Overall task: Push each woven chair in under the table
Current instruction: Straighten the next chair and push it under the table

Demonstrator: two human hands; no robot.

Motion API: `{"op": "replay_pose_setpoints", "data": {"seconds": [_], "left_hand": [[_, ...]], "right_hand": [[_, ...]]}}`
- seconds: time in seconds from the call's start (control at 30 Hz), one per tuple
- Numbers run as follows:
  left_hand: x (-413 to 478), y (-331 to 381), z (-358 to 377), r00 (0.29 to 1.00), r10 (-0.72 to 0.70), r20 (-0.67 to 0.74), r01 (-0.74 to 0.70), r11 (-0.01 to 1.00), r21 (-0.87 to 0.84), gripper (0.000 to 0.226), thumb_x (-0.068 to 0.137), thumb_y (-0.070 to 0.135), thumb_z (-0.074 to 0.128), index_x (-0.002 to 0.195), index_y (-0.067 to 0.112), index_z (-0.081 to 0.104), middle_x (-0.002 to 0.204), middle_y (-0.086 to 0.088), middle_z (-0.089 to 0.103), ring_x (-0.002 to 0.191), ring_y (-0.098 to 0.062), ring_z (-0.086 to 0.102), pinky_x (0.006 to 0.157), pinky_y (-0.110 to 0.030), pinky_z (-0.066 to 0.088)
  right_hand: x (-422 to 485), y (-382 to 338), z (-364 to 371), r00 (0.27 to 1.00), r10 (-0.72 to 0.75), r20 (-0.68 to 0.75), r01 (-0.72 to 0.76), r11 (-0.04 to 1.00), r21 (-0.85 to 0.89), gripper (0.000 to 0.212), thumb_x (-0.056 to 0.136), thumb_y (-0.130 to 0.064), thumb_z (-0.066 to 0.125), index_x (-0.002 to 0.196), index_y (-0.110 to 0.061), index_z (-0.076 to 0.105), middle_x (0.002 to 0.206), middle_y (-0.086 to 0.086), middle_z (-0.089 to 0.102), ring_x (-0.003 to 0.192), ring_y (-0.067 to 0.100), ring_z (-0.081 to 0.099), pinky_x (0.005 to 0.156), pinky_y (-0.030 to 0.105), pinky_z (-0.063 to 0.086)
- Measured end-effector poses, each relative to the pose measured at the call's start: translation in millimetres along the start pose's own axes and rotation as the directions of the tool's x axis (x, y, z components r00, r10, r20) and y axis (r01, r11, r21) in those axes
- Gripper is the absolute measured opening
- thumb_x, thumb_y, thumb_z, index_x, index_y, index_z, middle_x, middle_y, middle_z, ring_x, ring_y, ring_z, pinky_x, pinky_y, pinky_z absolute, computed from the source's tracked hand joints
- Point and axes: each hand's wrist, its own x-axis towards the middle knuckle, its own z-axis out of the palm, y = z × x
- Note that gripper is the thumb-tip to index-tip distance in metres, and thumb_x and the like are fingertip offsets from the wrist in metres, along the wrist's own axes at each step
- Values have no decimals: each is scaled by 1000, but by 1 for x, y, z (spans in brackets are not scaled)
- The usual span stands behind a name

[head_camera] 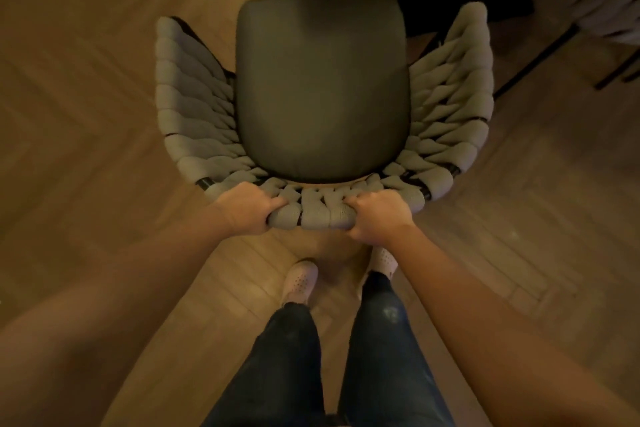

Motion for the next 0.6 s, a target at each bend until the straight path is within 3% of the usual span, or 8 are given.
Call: {"op": "replay_pose_setpoints", "data": {"seconds": [0.17,0.23,0.33,0.5,0.6], "left_hand": [[29,-14,-23,998,2,-68,3,997,71,44,94,41,46,136,27,47,112,-2,67,99,-23,64,76,-33,45],[49,-13,-40,996,4,-85,3,996,86,44,94,41,46,136,28,47,113,-2,67,100,-23,64,77,-33,45],[78,-8,-63,994,2,-113,5,998,61,44,93,41,49,134,28,49,112,-2,67,100,-23,64,79,-34,45],[129,0,-98,985,-18,-170,18,1000,-3,42,89,43,55,129,30,53,106,-1,69,97,-23,65,78,-35,47],[156,5,-115,982,-35,-184,34,999,-11,42,89,44,56,127,29,54,106,-1,69,96,-23,66,78,-35,48]], "right_hand": [[15,20,-22,996,85,-24,-84,995,51,34,86,-47,54,115,-32,61,105,-4,67,93,18,59,80,32,41],[21,38,-37,994,106,-1,-105,993,53,34,86,-49,55,115,-32,62,109,-5,66,98,19,60,84,34,42],[25,75,-51,988,153,14,-154,982,111,39,78,-54,60,111,-34,63,104,-3,67,94,22,61,75,32,41],[43,140,-69,998,49,-48,-48,999,16,36,82,-51,59,115,-36,62,89,-7,66,78,14,59,65,26,37],[51,174,-78,998,45,-46,-45,999,5,40,82,-53,58,118,-37,61,89,-8,67,78,14,60,66,26,41]]}}
